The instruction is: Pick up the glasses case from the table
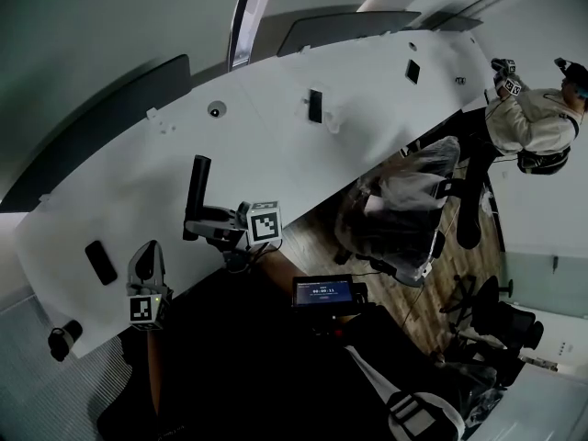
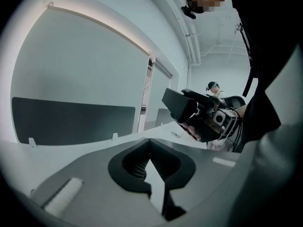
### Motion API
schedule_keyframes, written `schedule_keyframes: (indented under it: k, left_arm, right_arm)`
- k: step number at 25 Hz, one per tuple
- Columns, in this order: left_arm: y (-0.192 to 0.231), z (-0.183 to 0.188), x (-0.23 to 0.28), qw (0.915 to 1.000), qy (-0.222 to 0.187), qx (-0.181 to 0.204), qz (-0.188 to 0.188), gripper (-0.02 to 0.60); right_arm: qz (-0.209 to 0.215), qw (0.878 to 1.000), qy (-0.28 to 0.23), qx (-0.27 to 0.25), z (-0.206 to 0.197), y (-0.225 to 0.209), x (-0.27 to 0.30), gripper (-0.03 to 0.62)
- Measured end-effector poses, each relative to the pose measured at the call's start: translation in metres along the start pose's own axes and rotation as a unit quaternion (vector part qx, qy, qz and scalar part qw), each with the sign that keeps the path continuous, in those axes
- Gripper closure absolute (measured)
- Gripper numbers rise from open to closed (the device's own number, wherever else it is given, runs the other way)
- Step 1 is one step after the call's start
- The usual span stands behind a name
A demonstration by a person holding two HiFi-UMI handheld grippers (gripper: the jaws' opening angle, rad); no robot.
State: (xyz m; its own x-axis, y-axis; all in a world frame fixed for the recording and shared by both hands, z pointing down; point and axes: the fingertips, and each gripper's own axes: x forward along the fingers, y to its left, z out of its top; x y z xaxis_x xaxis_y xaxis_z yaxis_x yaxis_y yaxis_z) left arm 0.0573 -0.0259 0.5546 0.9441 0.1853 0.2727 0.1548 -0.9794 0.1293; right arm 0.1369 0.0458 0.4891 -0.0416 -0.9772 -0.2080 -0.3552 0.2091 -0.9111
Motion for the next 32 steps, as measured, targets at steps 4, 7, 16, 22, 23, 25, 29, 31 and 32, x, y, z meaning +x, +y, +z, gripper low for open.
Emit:
schedule_keyframes:
  k: [4, 7, 16, 22, 23, 25, 29, 31, 32]
  left_arm:
    - [-0.002, 0.008, 0.004, 0.9998, 0.006, -0.017, -0.005, 0.575]
    - [-0.001, 0.005, 0.005, 0.9997, 0.01, -0.022, -0.002, 0.575]
    - [0.009, -0.018, -0.01, 0.9995, 0.011, -0.023, 0.018, 0.575]
    - [0.012, -0.024, -0.019, 0.9994, 0.0, -0.021, 0.026, 0.575]
    - [0.012, -0.025, -0.02, 0.9993, -0.001, -0.023, 0.028, 0.575]
    - [0.011, -0.028, -0.022, 0.9989, 0.001, -0.035, 0.032, 0.575]
    - [0.012, -0.027, -0.028, 0.9981, 0.003, -0.039, 0.047, 0.575]
    - [0.013, -0.034, -0.031, 0.9979, 0.008, -0.039, 0.051, 0.575]
    - [0.014, -0.036, -0.033, 0.9978, 0.009, -0.04, 0.053, 0.575]
  right_arm:
    - [0.005, 1.0, -0.021, 0.016, 0.009, 0.001, -0.002, 0.3]
    - [0.001, 0.999, -0.041, 0.035, 0.013, -0.005, -0.006, 0.299]
    - [0.003, 0.994, -0.077, 0.077, 0.017, -0.012, -0.008, 0.299]
    - [0.001, 0.993, -0.075, 0.089, 0.009, -0.016, -0.006, 0.299]
    - [0.002, 0.993, -0.073, 0.09, 0.009, -0.015, -0.005, 0.299]
    - [0.005, 0.993, -0.071, 0.091, 0.008, -0.015, -0.005, 0.299]
    - [0.008, 0.993, -0.071, 0.094, 0.007, -0.015, -0.004, 0.299]
    - [0.01, 0.993, -0.072, 0.098, 0.006, -0.015, -0.004, 0.299]
    - [0.012, 0.992, -0.072, 0.099, 0.006, -0.014, -0.003, 0.299]
